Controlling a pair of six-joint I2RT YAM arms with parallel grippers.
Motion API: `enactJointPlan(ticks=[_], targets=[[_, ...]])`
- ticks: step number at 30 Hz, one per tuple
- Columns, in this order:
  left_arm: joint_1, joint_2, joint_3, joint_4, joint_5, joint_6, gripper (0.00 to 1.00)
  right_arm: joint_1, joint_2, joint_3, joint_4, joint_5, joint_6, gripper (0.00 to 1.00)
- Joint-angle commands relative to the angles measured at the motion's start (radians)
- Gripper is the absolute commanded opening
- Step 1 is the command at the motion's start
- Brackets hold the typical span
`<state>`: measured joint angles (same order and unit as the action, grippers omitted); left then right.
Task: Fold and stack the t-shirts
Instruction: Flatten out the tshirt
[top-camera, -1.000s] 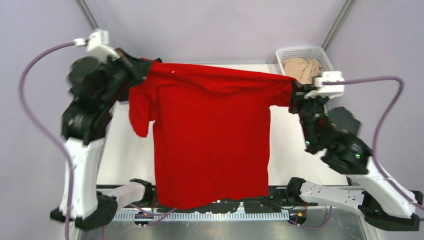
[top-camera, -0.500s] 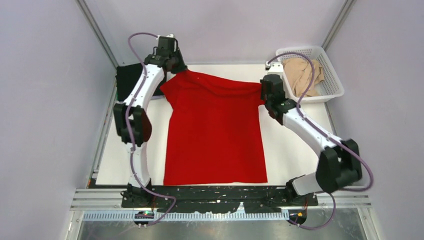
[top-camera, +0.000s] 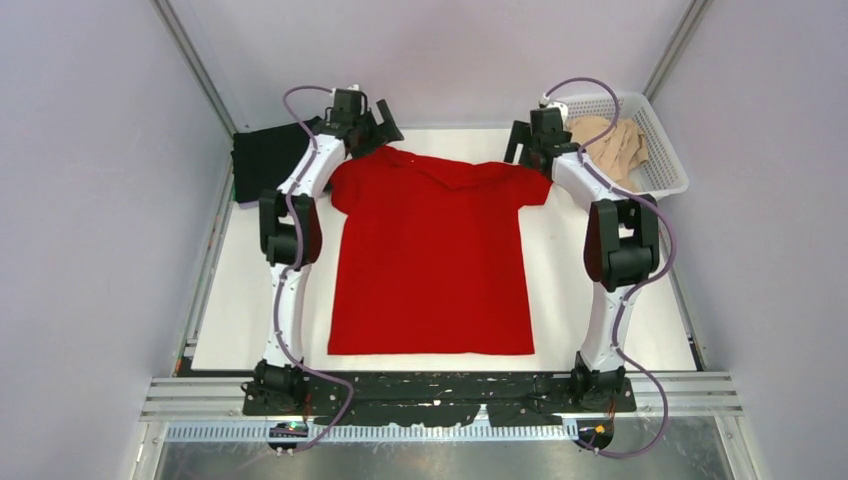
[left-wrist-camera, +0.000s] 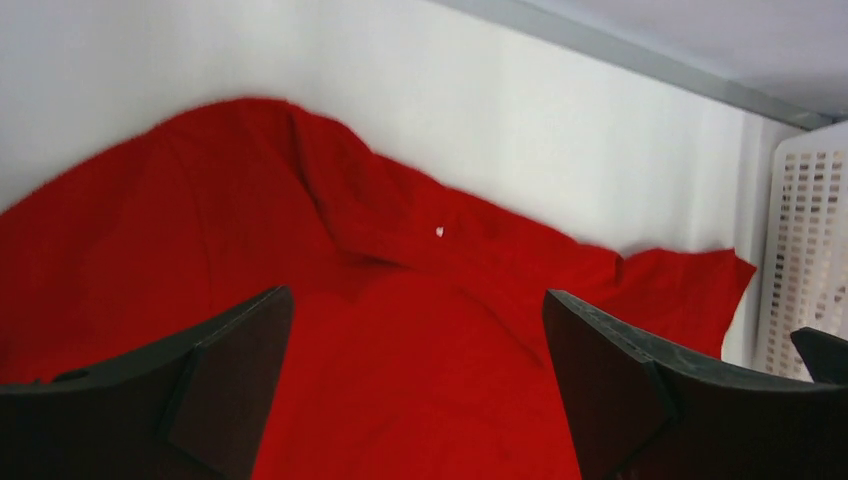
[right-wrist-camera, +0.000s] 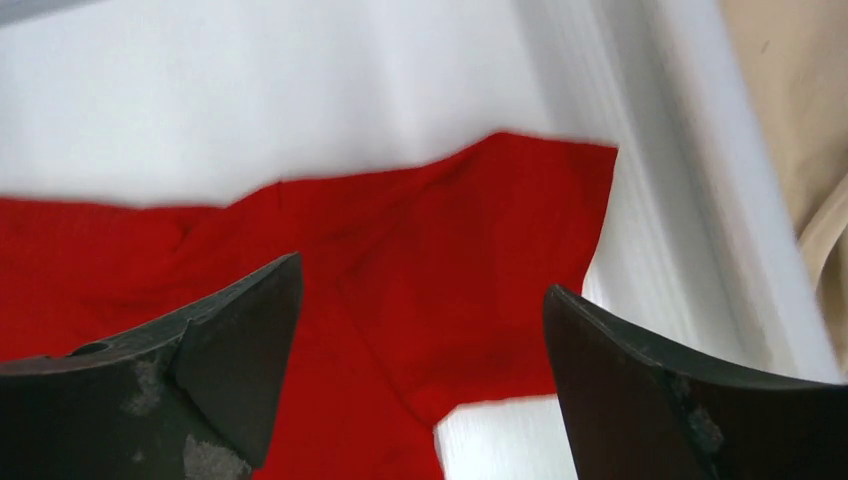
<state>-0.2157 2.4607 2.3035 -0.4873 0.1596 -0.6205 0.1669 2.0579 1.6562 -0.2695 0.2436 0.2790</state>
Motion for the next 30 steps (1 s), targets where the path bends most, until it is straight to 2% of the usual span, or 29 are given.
enactJointPlan(ticks=[1,6,11,13,16,23,26,30], targets=[[-0.012,-0.216,-0.122,0.069,0.058,0.022,1.00,0.019,-0.198,-0.153,0.004,-0.126,0.050,0.95],[-0.031,-0.337,-0.377,0.041,0.096,0.027,1.00,0.099,-0.370,-0.380,0.038,-0.171,0.064,0.95],[-0.035,-0.498,-0.775,0.248,0.159,-0.061,0.99,0.213,-0.491,-0.594,0.031,-0.185,0.144,0.95],[-0.036,-0.561,-0.925,0.337,0.172,-0.099,1.00,0.223,-0.499,-0.650,0.049,-0.255,0.185,0.95],[-0.038,-0.638,-1.107,0.440,0.180,-0.132,1.00,0.227,-0.474,-0.695,0.067,-0.279,0.231,0.95],[-0.070,-0.711,-1.337,0.455,0.195,-0.154,1.00,0.214,-0.349,-0.622,0.064,-0.260,0.242,0.95],[-0.106,-0.764,-1.491,0.491,0.190,-0.191,1.00,0.204,-0.219,-0.466,0.011,-0.261,0.236,0.95],[-0.186,-0.805,-1.680,0.618,0.224,-0.307,1.00,0.202,-0.065,-0.284,-0.053,-0.285,0.238,0.95]])
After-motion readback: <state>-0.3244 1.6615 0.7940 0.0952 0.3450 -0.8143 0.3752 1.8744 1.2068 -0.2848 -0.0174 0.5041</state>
